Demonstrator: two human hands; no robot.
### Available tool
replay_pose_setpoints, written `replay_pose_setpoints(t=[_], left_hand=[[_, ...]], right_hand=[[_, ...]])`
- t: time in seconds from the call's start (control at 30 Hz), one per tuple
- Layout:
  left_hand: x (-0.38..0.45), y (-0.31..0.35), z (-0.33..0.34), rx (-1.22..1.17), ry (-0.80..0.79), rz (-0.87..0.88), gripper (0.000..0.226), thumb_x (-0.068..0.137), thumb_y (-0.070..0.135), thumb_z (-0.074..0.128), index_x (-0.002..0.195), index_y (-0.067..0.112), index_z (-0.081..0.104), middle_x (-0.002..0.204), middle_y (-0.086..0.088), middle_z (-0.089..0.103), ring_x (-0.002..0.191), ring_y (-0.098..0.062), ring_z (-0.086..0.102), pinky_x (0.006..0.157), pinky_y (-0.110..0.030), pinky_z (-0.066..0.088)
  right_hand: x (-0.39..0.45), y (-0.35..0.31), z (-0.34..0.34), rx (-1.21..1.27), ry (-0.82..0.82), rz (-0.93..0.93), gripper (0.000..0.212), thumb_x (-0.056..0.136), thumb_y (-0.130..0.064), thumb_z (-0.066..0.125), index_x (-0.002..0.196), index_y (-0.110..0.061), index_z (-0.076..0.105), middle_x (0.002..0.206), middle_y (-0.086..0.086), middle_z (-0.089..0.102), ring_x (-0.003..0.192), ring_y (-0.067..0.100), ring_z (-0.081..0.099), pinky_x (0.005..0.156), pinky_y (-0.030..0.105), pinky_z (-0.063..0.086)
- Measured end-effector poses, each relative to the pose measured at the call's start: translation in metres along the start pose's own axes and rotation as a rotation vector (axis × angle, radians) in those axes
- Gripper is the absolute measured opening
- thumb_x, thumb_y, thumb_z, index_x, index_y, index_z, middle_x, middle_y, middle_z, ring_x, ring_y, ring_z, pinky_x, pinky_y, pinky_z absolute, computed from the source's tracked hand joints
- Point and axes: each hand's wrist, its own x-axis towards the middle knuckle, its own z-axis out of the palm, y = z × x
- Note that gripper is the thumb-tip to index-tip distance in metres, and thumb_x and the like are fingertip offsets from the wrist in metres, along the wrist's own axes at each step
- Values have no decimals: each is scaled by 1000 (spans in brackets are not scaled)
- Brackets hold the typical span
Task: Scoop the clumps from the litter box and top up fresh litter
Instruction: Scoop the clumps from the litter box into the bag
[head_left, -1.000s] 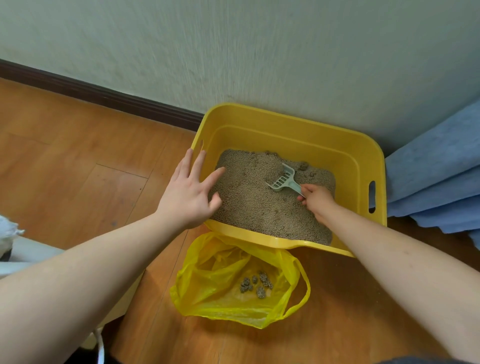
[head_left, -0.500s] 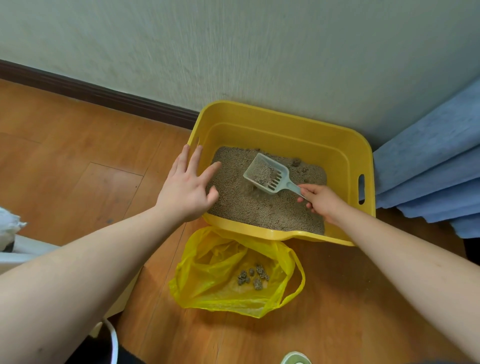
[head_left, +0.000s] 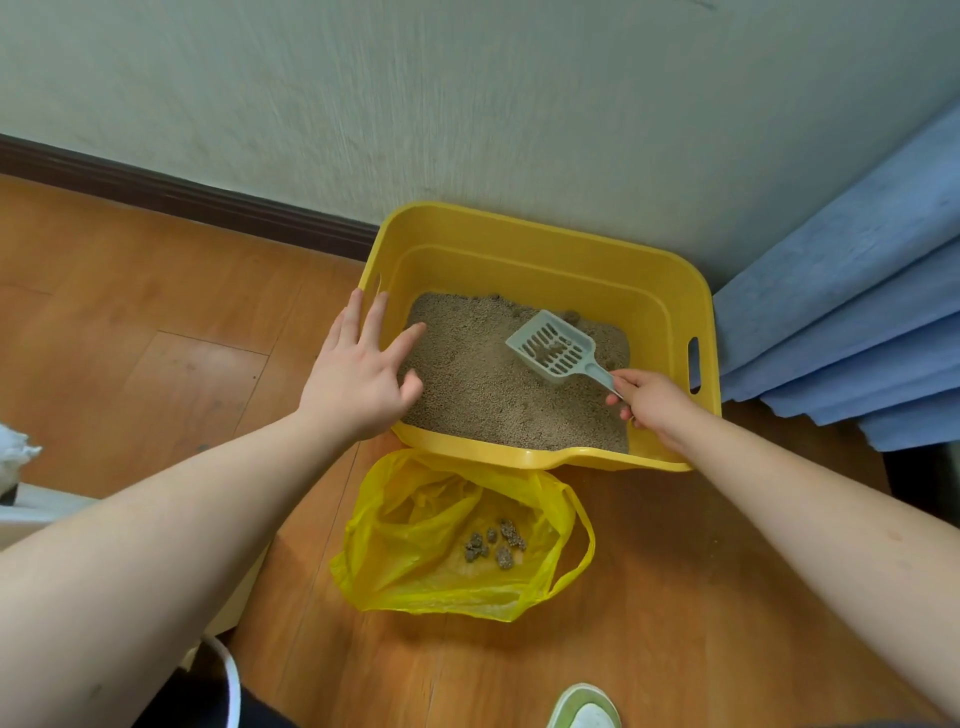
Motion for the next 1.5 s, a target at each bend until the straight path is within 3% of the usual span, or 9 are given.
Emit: replay_pose_setpoints(t=[0.27, 0.67, 0.87, 0.93, 1.1, 1.37, 1.5], left_hand=[[0, 0, 0, -17, -1, -10, 65, 88, 53, 23, 150, 35, 30, 163, -16, 8, 150, -38, -5, 120, -52, 8], [1, 0, 0, -16, 13, 0, 68, 87, 55, 21, 150, 33, 33, 162, -17, 13, 149, -39, -4, 120, -52, 9], [1, -1, 0, -9, 11, 3, 67, 88, 55, 21, 150, 34, 31, 162, -17, 12, 149, -39, -5, 120, -53, 8], [1, -1, 1, -1, 8, 6, 67, 88, 55, 21, 151, 34, 31, 162, -17, 12, 149, -39, -5, 120, -52, 8], [1, -1, 1, 9, 3, 1, 66, 88, 55, 20, 151, 34, 30, 163, -16, 12, 149, -38, -5, 120, -51, 7], [3, -2, 3, 4, 12, -2, 65, 90, 54, 25, 151, 34, 31, 163, -15, 13, 150, -38, -4, 120, -51, 7], [3, -1, 2, -5, 12, 2, 66, 88, 55, 22, 150, 34, 31, 163, -14, 14, 150, -39, -4, 120, -52, 8]], right_hand=[[-15, -1, -5, 28, 4, 119, 36, 104, -16, 35, 139, -10, 43, 81, 2, 55, 54, 10, 42, 34, 16, 30], [-25, 2, -15, 73, 79, 319, 35, 103, -10, 27, 132, 1, 44, 68, 6, 50, 49, 12, 39, 29, 14, 29], [-10, -6, -4, 19, 94, 318, 36, 102, -5, 28, 135, 3, 40, 70, 8, 49, 50, 13, 40, 27, 9, 26], [-3, -13, -1, 23, 98, 323, 35, 102, -5, 30, 135, 3, 41, 70, 8, 49, 50, 13, 39, 28, 12, 27], [12, -32, 8, -49, 30, 288, 39, 99, 2, 39, 138, 6, 40, 71, 5, 48, 56, 12, 41, 49, 20, 32], [34, -35, 45, 27, 40, 235, 44, 95, 5, 39, 140, 3, 37, 76, 5, 48, 62, 13, 45, 53, 24, 38], [38, -32, 66, 157, 24, 270, 38, 100, -1, 27, 136, -2, 40, 75, 5, 44, 60, 15, 40, 51, 23, 33]])
